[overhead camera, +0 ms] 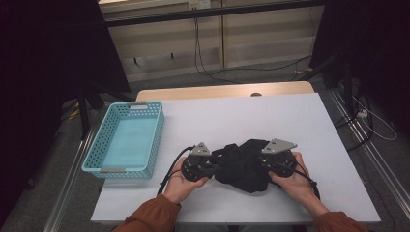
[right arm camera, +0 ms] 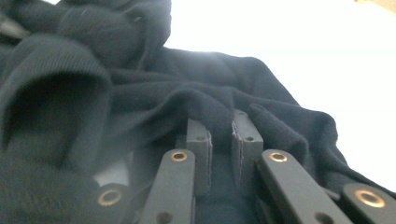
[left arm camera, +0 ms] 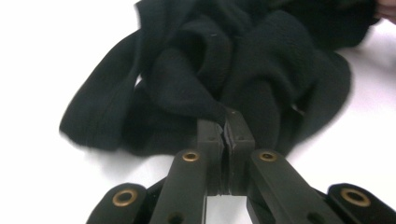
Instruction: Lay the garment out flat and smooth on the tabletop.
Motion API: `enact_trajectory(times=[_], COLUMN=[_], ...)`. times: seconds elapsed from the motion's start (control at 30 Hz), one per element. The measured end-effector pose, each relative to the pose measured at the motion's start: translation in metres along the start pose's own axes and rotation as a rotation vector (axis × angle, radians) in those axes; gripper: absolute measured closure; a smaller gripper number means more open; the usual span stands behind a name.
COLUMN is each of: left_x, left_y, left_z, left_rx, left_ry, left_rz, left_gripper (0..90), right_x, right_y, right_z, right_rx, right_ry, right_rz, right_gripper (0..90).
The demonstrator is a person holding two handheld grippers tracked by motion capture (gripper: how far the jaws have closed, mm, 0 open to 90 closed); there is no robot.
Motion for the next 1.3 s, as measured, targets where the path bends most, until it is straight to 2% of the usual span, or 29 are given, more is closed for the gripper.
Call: enact_trajectory(times=[0.13,0.2,0.27,0.3,0.37,0.4,0.47,0.6,0.7,0.77,0.87,0.93,0.97,1.03,1.1,1.17,1.2,1.23,1.3], left_x=[-0.011,-0.012,-0.011,-0.011,-0.013,-0.015,-0.02,-0.028,-0.03,-0.026,-0.014,-0.004,-0.001,0.004,0.01,0.015,0.015,0.014,0.008], left_y=[-0.008,-0.013,-0.016,-0.016,-0.012,-0.01,-0.005,0.008,0.018,0.023,0.026,0.026,0.026,0.027,0.025,0.021,0.021,0.022,0.026], left_z=[0.011,0.012,0.012,0.011,0.008,0.006,0.002,-0.004,-0.012,-0.021,-0.039,-0.046,-0.05,-0.053,-0.049,-0.043,-0.04,-0.037,-0.034], left_rx=[-0.025,-0.028,-0.02,-0.018,-0.027,-0.025,-0.007,-0.003,0.005,-0.001,-0.016,-0.03,-0.039,-0.059,-0.052,-0.046,-0.036,-0.032,-0.043], left_ry=[-0.032,-0.02,-0.013,-0.009,0.005,0.002,0.036,0.051,0.085,0.109,0.139,0.134,0.154,0.158,0.125,0.095,0.082,0.071,0.045], left_rz=[0.008,0.011,0.004,0.006,0.026,0.035,0.058,0.104,0.127,0.138,0.119,0.097,0.096,0.101,0.092,0.072,0.067,0.074,0.094], left_gripper=[87.6,87.4,86.1,83.3,70.8,68.1,63.4,60.1,56.8,53.8,50.6,48.1,47.6,46.1,50.1,61.8,70.4,77.9,83.6], right_x=[0.01,0.016,0.017,0.016,0.009,0.005,-0.004,-0.023,-0.034,-0.039,-0.046,-0.05,-0.05,-0.048,-0.043,-0.037,-0.034,-0.032,-0.029], right_y=[0.013,0.015,0.014,0.014,0.013,0.012,0.011,0.01,0.008,0.005,-0.001,-0.004,-0.006,-0.01,-0.013,-0.012,-0.011,-0.01,-0.006], right_z=[-0.005,-0.009,-0.012,-0.013,-0.013,-0.013,-0.012,-0.012,-0.014,-0.018,-0.028,-0.035,-0.038,-0.042,-0.045,-0.048,-0.051,-0.053,-0.056], right_rx=[-0.005,-0.002,0.005,0.006,0.016,0.023,0.03,0.043,0.043,0.048,0.035,0.034,0.037,0.046,0.048,0.065,0.061,0.051,0.047], right_ry=[0.022,0.053,0.059,0.064,0.067,0.071,0.066,0.056,0.059,0.067,0.083,0.107,0.114,0.127,0.139,0.153,0.165,0.164,0.17], right_rz=[0.03,0.033,0.031,0.03,0.035,0.04,0.05,0.075,0.083,0.079,0.071,0.071,0.07,0.061,0.048,0.04,0.04,0.037,0.04], right_gripper=[81.5,78.9,74.7,71.8,65.5,63.6,59.7,54.6,55.4,57.7,60.8,61.4,61.6,61.3,60.3,60.0,60.0,59.4,59.3])
Point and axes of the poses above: each handheld gripper's, and its own axes: x roughly forward along the jaws, y roughly out of its top, z roughly to its right, the point moved 10 cm from there along x, roughly forward along the jaws, and after that the axes turned 2 degrees about x, right-handed, at the moved point
